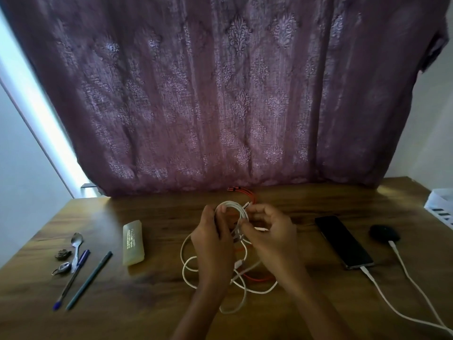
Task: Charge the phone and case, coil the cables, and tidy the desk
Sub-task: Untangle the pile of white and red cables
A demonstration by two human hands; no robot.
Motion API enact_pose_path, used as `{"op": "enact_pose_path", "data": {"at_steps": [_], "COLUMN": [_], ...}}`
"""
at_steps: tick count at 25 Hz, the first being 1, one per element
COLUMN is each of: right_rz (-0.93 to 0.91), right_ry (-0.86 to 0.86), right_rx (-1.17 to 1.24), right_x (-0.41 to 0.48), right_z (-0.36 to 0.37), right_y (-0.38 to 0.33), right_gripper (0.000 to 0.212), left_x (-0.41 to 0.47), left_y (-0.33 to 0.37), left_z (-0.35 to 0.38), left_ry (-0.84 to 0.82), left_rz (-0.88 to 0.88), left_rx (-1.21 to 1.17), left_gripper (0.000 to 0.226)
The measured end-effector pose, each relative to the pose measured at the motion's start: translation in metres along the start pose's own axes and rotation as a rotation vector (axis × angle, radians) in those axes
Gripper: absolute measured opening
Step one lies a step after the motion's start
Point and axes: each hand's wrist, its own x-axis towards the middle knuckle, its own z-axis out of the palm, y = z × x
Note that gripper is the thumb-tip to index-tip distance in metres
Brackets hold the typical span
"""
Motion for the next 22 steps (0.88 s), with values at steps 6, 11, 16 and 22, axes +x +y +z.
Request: {"op": "enact_pose_path", "data": {"at_steps": [6,11,16,22], "right_rz": [-0.005,0.075,0.242,-0.391], "right_ry": [-0.108,-0.244,-0.316,0.283], "right_rx": [0.041,0.172,0.478,-0.170], "right_x": [0.003,0.005,0.006,-0.001], "right_z": [-0.001,-0.003,-0.004,0.000], "right_y": [-0.002,-0.004,0.003,0.010], "right_gripper": [0.024,0.022,0.021,0.026], "left_x": [0.000,0.001,0.004,0.000], "left_y": [-0.002,0.000,0.002,0.001], "left_z": [-0.003,-0.008,-0.006,-0.002], "left_ry": [-0.051,-0.081,-0.242,-0.138], "left_rz": [-0.012,-0.023,-0.082,-0.087], "left_rx": [0.000,-0.019,-0.197,-0.178], "left_gripper": [0.021,0.021,0.023,0.026]}}
